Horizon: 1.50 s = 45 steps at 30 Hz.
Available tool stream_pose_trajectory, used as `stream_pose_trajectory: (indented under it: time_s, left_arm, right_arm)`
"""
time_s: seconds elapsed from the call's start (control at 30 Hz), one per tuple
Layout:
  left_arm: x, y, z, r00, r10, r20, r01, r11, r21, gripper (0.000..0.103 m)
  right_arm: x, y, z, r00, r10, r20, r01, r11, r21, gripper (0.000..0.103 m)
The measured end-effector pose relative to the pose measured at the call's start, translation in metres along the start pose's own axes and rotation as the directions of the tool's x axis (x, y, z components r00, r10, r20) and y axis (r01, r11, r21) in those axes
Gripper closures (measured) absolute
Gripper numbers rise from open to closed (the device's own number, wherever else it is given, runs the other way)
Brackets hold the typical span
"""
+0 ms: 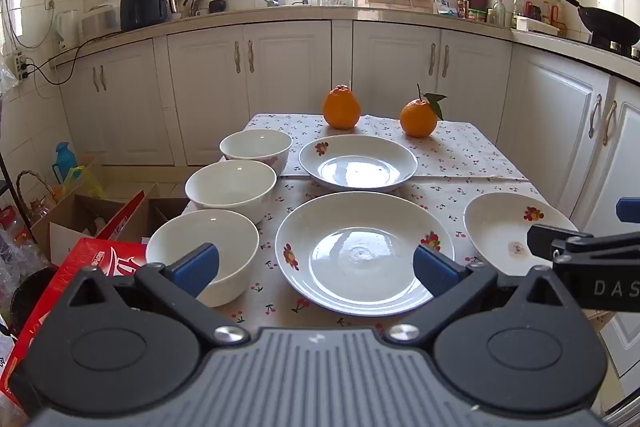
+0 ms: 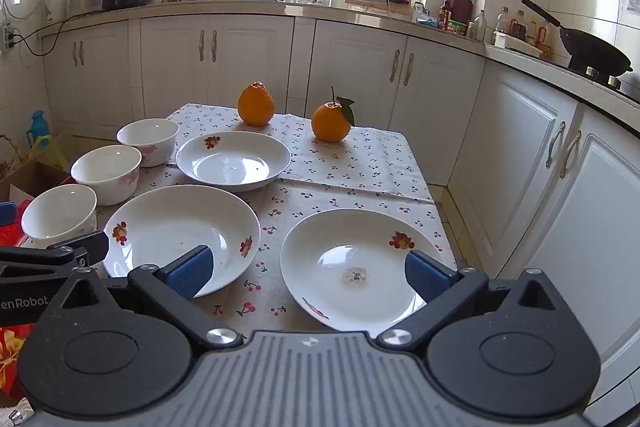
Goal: Organize plates and bowls
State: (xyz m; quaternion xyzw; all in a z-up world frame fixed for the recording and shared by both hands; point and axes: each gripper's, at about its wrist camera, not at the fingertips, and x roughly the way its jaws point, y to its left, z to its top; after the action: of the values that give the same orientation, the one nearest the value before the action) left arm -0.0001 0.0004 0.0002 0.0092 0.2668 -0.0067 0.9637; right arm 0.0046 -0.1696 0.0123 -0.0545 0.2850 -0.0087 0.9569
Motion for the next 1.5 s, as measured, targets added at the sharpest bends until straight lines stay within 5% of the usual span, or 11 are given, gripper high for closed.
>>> stream_pose_trajectory:
  time_s: [1.5]
  left_arm:
    - [-0.0007,-0.0024,-0.0001,1.0,0.005,-0.003,-0.005,1.0,0.008,0.001]
  right_arm:
    - [-0.0058,-0.0001,-0.0001,1.0,0.006,0.018,-0.006,1.0,0.003,0.0]
